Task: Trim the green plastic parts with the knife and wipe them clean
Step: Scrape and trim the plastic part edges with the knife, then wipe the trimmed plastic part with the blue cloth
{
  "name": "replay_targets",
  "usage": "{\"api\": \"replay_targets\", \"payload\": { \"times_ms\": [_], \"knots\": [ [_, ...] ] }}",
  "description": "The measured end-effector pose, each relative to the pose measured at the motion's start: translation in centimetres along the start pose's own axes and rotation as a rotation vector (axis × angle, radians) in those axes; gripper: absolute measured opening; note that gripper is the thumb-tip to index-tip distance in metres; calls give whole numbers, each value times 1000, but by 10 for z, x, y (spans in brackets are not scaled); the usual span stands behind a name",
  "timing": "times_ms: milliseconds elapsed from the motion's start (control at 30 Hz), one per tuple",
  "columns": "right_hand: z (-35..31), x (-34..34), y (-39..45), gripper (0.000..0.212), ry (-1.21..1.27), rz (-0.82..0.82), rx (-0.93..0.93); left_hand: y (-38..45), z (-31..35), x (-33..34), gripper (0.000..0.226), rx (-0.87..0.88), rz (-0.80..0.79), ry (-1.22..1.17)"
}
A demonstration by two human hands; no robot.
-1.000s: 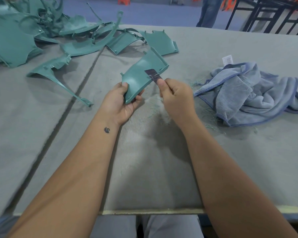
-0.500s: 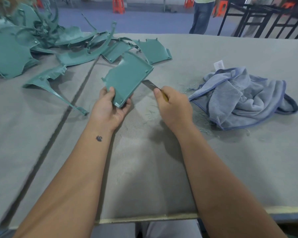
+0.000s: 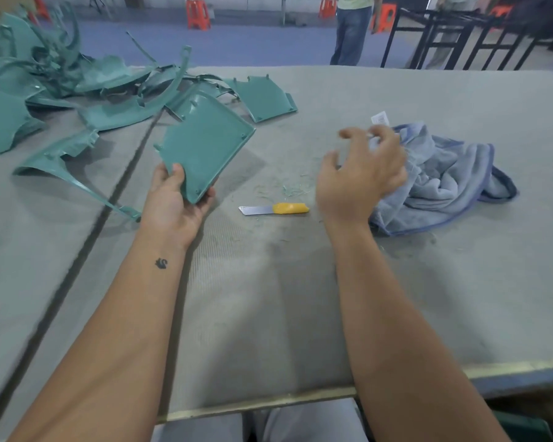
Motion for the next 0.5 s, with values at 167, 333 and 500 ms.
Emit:
{"api": "replay_targets", "payload": {
  "times_ms": [167, 333, 500],
  "knots": [
    [26, -6, 12, 55, 12, -9, 519, -2, -2, 7, 21, 62, -47, 216],
    [39, 8, 13, 47, 385, -103, 645, -5, -9, 12, 22, 95, -99, 438],
    [27, 27, 10, 29, 1134, -389, 910, -5, -9, 12, 22, 102, -95, 427]
  ]
}}
Point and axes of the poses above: each hand's wrist, its own y-axis towards the middle knuckle, its own x-axis out of the palm, z = x × y, the point moved 4 cm from there along y, towards the middle knuckle, and after that the axes turned 9 degrees about -y, right-handed, at the moved point
